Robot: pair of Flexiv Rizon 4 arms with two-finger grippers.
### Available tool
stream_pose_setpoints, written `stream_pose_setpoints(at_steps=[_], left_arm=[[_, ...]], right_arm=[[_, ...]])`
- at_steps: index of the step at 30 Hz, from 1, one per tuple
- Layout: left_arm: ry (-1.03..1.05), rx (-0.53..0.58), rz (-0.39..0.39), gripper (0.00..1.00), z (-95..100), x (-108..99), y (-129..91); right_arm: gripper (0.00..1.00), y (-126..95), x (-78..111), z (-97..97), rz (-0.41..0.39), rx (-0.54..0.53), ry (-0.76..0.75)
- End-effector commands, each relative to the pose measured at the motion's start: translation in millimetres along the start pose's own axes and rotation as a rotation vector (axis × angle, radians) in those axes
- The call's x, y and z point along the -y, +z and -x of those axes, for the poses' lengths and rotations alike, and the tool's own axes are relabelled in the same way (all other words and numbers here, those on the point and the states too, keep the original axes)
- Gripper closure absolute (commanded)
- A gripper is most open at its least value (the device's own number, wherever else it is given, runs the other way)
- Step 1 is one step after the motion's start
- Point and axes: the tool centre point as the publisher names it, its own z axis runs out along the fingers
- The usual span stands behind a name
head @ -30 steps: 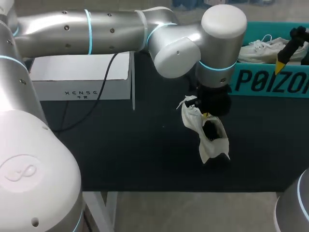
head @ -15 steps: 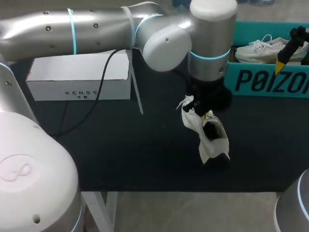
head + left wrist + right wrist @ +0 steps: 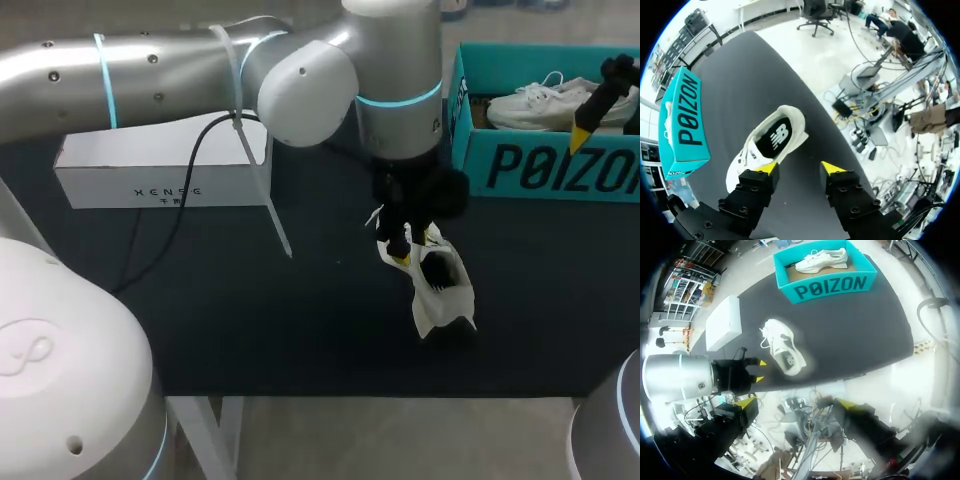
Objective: Take the shoe out of the shoebox, open the shoe tongue, remove and reinsert the insole, then place the shoe into the shoebox
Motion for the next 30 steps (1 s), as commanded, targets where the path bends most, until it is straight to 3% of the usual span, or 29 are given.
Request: stream_pose_setpoints(at_steps=[1,27,29,30], left_arm=[[0.001,0.0,0.0,0.0,0.2,0,0],[0.001,0.0,0.0,0.0,0.2,0,0],[-0.098,-0.02,0.077,0.0,-8.1,6,3],[-0.139,-0.001,0.065,0.0,-12.7,10,3]], right_arm=[[0.0,0,-1.7,-1.2,-0.003,0.003,0.001],[0.0,0,-1.7,-1.2,-0.003,0.003,0.001],[0.0,0,-1.7,-1.2,-0.003,0.003,0.001],[0.0,0,-1.7,-1.2,-0.003,0.003,0.001]])
